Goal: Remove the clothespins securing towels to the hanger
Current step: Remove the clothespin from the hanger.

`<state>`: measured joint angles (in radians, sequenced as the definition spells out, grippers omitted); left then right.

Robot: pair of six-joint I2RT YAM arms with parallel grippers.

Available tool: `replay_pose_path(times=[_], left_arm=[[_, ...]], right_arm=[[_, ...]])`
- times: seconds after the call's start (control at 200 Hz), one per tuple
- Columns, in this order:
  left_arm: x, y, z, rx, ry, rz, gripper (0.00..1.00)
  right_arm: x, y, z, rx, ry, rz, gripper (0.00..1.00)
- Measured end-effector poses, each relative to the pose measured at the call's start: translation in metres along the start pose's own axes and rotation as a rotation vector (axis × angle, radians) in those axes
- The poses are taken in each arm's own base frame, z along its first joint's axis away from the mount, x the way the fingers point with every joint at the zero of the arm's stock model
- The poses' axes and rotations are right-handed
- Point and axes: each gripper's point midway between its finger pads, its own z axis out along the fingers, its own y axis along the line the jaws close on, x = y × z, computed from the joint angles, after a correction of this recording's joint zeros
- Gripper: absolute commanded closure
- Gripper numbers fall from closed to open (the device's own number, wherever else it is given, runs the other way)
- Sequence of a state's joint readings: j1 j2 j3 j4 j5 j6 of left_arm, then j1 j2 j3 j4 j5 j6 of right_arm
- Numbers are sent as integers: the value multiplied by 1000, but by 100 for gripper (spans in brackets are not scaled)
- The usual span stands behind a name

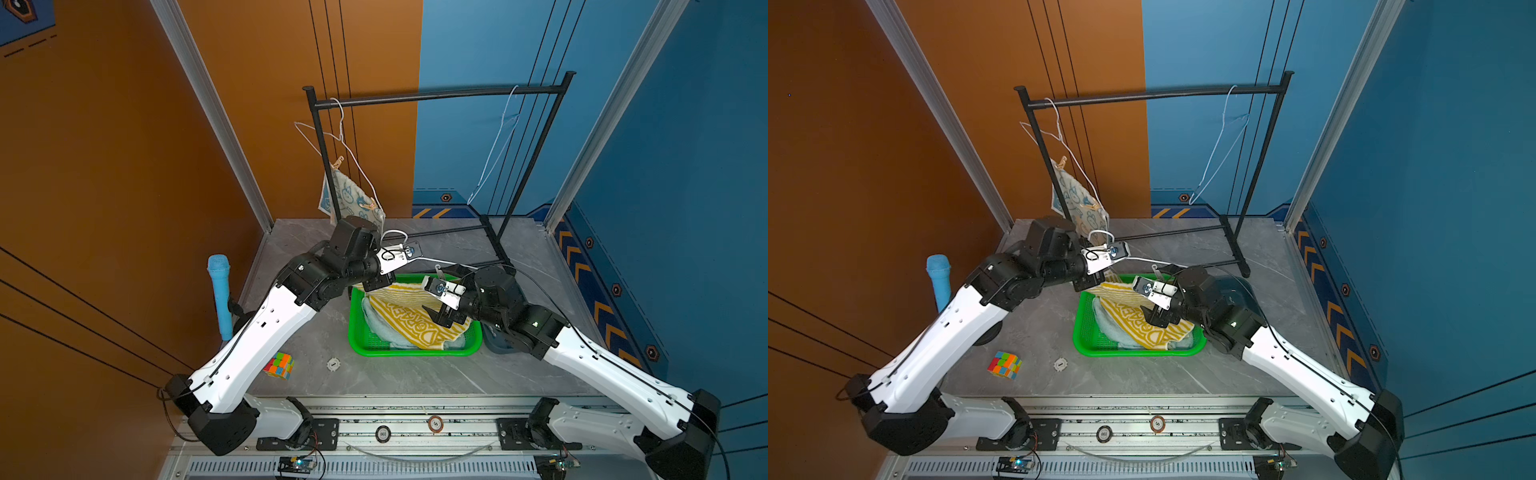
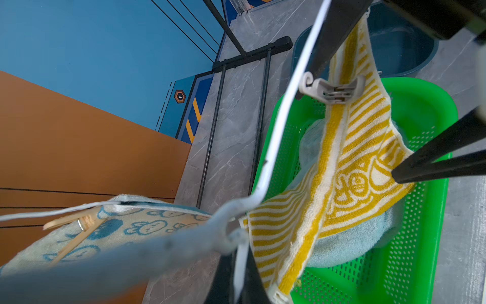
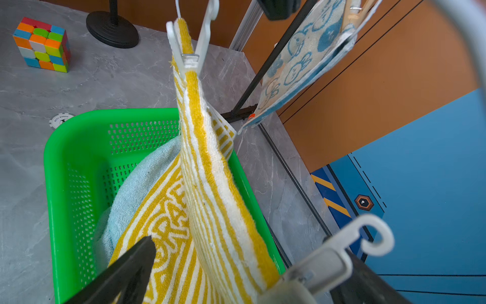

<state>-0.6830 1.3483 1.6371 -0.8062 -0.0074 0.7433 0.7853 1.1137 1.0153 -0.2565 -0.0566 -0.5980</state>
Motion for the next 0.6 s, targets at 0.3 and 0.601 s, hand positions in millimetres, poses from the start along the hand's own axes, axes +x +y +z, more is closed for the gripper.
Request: replay_pose_path(times=[0.3,0.601], left_arm=[[0,0,0,0,0,0,100],[0,0,0,1,1,0,100]], right_arm=[[2,14,-7,-63,43,-126,7],[-2,5,-15,-30,89,-276,24]])
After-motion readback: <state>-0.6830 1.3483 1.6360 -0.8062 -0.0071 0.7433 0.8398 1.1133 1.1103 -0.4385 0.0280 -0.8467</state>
